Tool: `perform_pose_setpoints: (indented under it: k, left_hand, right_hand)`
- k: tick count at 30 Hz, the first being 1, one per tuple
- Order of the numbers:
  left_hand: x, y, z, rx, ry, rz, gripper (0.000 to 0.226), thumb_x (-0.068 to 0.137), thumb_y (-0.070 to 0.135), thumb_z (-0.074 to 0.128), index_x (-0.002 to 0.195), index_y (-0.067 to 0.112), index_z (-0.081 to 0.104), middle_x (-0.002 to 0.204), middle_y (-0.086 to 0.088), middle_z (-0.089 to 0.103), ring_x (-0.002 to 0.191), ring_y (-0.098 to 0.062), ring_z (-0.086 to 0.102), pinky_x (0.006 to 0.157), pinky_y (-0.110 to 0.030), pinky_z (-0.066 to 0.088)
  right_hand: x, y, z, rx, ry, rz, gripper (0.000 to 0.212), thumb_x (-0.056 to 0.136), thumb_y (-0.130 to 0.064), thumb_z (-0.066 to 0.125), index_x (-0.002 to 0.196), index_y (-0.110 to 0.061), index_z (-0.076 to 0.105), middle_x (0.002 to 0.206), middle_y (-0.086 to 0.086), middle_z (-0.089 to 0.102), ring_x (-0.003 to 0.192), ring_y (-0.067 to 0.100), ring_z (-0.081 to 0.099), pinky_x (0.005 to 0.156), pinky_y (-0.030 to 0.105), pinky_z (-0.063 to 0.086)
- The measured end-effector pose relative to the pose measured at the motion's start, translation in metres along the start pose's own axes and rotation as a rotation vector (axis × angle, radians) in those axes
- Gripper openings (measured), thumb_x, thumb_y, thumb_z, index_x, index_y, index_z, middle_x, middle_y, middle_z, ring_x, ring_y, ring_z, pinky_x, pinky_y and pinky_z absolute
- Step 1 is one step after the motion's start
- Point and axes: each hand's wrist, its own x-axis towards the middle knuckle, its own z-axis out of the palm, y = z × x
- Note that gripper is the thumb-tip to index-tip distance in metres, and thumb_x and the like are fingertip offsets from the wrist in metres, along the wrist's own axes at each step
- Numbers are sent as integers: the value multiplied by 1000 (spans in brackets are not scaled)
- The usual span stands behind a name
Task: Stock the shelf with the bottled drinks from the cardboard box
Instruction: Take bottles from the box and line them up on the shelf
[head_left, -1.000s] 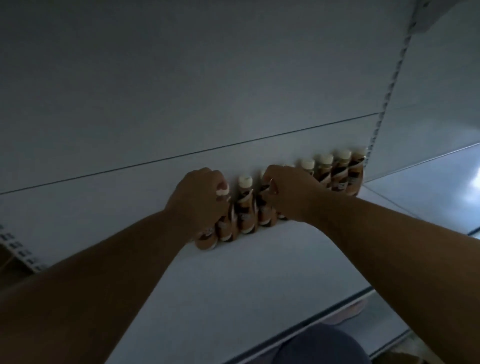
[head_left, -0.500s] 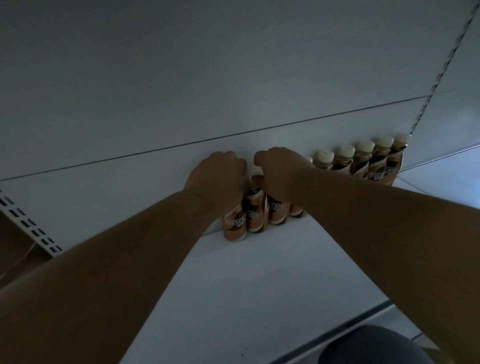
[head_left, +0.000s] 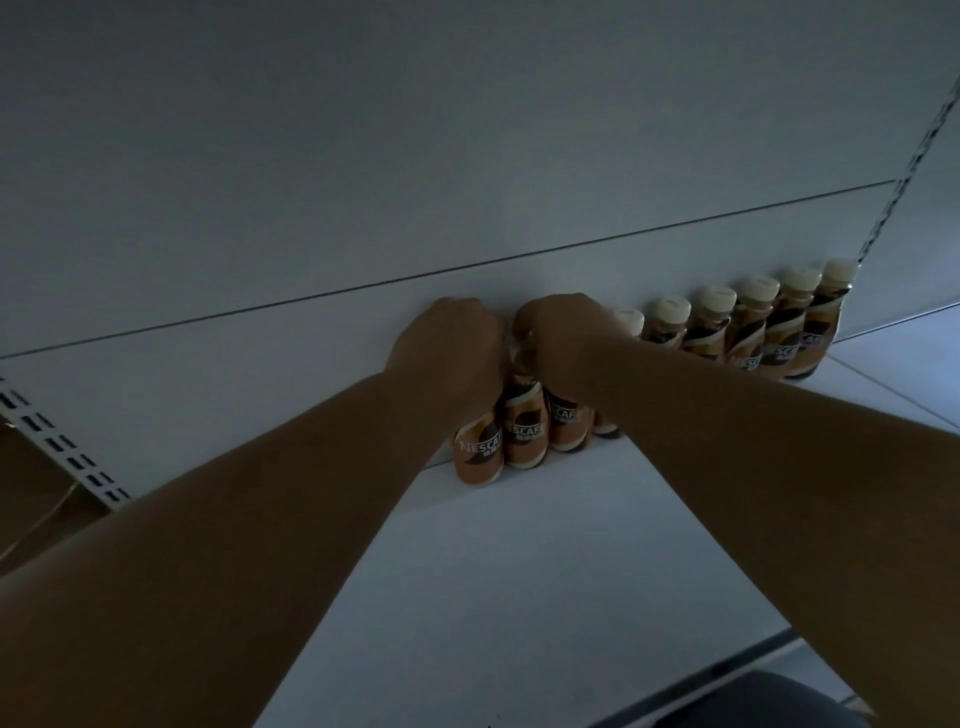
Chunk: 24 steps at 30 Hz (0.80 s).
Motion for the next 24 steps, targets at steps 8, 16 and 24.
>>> perform_pose_setpoints:
  k: [8,16,24]
  left_hand:
    - [6,11,2,49,7,83,30,85,25,60,114,16,61,107,-6,62,106,-26,52,84,-35,43]
    - [20,24,2,173,-56,244,25,90,20,54,114,22,58,98,-6,60,93,-26,55,67,-32,33]
    - [27,36,8,312,-38,162,21,90,30,54,105,16,57,102,-8,63,99,-28,56,80,-37,42]
  right_hand:
    - [-4,26,-6,27,39,-23,44,89,-42,59,125,-17,57,119,8,58,112,27,55,92,38,45]
    - [-3,48,-15,-38,-15,11,26,94,-32,55,112,-14,62,108,10,61,94,25,54,75,31,38]
    - [1,50,-15,-54,5,-42,23,91,-19,58,112,-14,62,109,7,61,96,21,52,75,29,34]
